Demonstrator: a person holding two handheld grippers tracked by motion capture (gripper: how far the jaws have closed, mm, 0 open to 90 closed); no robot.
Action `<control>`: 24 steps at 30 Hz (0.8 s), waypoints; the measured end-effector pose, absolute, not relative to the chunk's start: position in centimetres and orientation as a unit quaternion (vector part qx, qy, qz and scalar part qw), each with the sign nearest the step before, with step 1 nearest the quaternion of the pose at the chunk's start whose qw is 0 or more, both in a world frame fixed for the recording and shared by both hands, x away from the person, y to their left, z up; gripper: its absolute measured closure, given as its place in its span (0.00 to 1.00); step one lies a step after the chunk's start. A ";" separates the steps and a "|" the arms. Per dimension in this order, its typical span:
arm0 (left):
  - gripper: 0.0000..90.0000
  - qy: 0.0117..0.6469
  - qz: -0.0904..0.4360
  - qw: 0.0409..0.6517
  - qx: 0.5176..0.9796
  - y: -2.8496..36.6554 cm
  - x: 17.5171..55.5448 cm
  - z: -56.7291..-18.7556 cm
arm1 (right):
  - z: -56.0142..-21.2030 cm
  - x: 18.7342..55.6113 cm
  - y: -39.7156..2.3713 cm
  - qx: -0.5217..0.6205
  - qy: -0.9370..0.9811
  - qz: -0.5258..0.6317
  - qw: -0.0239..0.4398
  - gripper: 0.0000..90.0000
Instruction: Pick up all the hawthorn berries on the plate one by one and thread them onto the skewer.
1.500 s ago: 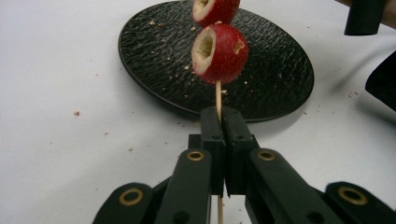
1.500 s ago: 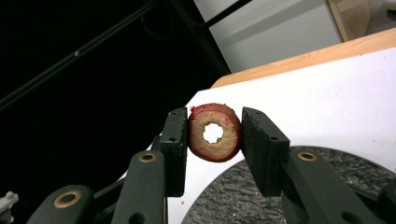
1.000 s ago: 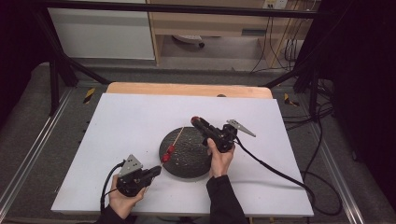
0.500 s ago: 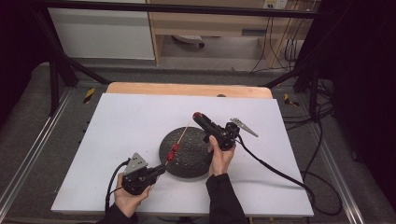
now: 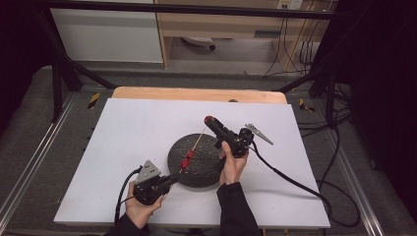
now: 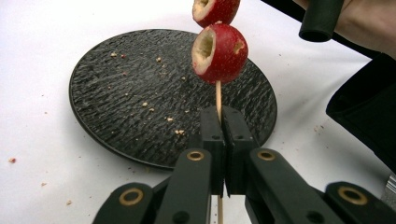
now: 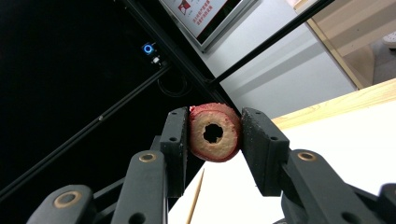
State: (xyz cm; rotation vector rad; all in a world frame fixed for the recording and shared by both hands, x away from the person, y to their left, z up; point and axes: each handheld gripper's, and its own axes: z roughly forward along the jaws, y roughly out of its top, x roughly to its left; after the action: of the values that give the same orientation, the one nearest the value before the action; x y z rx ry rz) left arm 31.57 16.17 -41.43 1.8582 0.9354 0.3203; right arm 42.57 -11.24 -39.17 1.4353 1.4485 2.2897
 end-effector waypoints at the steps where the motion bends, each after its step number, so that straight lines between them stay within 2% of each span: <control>1: 0.98 0.385 0.133 0.495 0.768 16.1 31.6 -41.4 | -39.2 42.5 -11.2 0.468 0.472 0.747 0.037 0.70; 24: 0.98 0.391 0.128 0.501 0.761 15.4 32.0 -41.1 | -39.3 42.3 -11.0 0.465 0.469 0.751 0.028 0.70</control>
State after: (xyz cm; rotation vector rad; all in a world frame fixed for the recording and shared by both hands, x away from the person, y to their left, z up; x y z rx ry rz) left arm 31.99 15.36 -41.12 1.8408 0.9449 0.3104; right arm 42.27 -11.02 -39.34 1.4349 1.4466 2.3164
